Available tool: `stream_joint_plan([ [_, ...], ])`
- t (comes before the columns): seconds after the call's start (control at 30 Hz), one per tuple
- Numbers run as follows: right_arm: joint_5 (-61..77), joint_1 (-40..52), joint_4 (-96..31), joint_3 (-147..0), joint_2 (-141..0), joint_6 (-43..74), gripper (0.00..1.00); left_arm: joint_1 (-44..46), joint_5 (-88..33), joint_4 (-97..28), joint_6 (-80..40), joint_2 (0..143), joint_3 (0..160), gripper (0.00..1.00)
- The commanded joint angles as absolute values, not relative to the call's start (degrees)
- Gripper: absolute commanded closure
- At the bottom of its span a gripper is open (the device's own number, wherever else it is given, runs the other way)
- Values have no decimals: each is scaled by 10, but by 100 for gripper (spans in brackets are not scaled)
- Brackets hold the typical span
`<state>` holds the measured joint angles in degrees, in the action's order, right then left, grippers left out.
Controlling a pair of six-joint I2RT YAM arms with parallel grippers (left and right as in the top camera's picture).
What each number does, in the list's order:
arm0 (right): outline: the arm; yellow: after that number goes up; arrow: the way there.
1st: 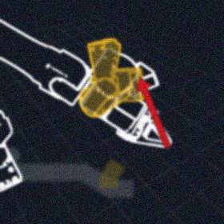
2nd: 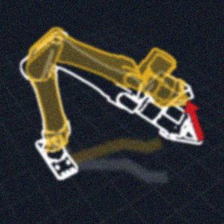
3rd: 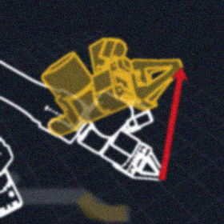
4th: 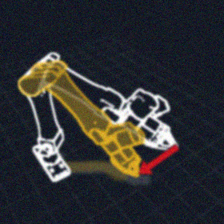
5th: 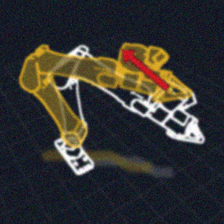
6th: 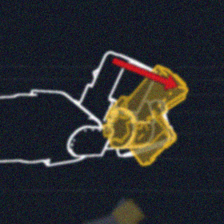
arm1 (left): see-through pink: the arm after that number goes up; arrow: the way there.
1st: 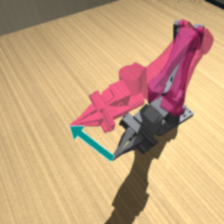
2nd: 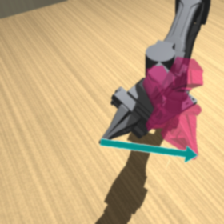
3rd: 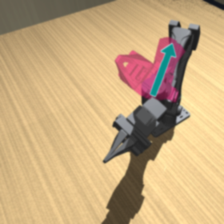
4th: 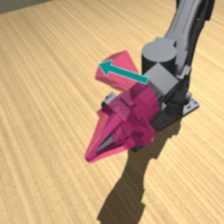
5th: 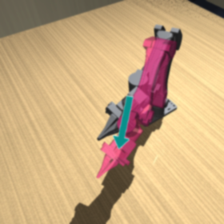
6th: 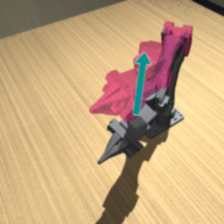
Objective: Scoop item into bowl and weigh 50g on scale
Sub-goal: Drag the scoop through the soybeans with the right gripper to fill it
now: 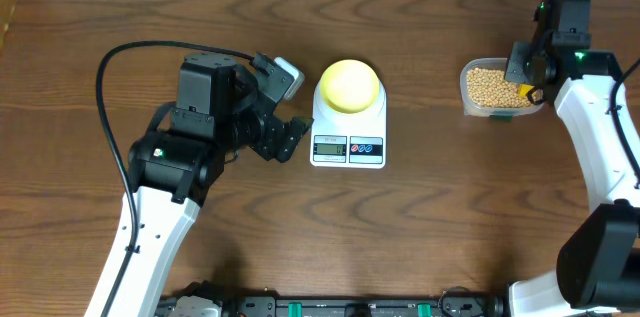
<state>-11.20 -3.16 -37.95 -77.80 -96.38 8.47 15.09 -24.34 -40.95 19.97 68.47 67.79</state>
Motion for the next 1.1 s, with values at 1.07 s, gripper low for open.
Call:
stream_joint_plan([
  [1.07,-42,-34,-293,-699,-967,81,99,149,-255,-411,203,685,668,15],
])
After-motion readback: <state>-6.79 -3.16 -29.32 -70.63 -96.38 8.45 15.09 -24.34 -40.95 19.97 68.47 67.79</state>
